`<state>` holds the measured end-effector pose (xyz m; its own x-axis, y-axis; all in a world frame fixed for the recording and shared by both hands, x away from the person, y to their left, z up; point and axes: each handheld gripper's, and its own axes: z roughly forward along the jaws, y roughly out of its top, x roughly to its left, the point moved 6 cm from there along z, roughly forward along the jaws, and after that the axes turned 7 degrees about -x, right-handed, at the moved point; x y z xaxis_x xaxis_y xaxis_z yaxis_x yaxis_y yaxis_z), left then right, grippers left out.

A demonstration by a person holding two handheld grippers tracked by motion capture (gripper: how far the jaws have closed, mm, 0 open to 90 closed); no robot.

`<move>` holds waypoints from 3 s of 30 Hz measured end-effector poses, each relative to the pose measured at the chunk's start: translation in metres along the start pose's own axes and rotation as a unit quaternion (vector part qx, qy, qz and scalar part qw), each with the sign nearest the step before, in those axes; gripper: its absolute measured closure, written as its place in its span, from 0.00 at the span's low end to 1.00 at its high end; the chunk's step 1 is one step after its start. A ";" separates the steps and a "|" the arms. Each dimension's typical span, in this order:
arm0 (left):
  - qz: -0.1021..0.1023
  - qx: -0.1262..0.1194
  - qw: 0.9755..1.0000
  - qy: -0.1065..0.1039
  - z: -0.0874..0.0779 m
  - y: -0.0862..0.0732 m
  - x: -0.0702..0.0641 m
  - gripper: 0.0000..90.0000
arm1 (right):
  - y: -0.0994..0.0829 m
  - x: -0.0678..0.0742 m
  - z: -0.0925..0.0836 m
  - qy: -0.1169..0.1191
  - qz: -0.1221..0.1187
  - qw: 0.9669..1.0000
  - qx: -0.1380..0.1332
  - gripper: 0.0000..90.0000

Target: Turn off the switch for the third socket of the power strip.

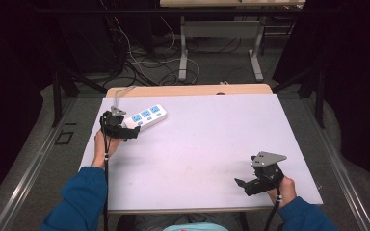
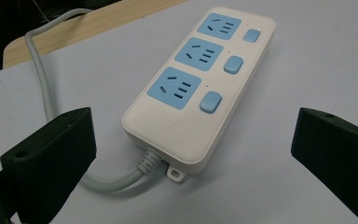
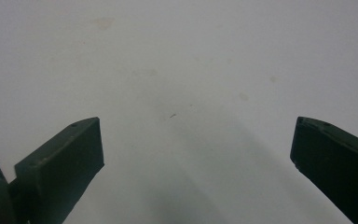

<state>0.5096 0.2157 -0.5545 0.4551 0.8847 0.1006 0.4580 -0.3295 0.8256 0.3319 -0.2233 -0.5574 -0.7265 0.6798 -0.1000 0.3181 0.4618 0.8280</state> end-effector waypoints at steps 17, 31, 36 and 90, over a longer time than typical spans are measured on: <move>0.002 -0.009 1.000 -0.003 0.019 0.017 -0.002 0.00 | 0.000 0.000 0.000 0.001 0.002 1.000 0.002 0.02; 0.011 -0.010 1.000 -0.010 0.035 0.029 -0.010 0.00 | -0.001 0.000 0.000 0.006 0.000 1.000 0.006 0.02; 0.005 -0.006 1.000 -0.011 0.041 0.028 -0.013 0.00 | -0.001 0.000 0.001 0.005 0.001 1.000 0.003 0.02; -0.007 -0.022 0.998 -0.054 0.093 0.040 -0.040 1.00 | -0.002 -0.001 0.003 0.008 0.004 1.000 0.007 0.03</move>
<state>0.5809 0.1363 -0.5772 0.5291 0.8481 0.0296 0.4331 -0.2999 0.8500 0.3334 -0.2231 -0.5607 -0.7332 0.6747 -0.0848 0.3320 0.4640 0.8213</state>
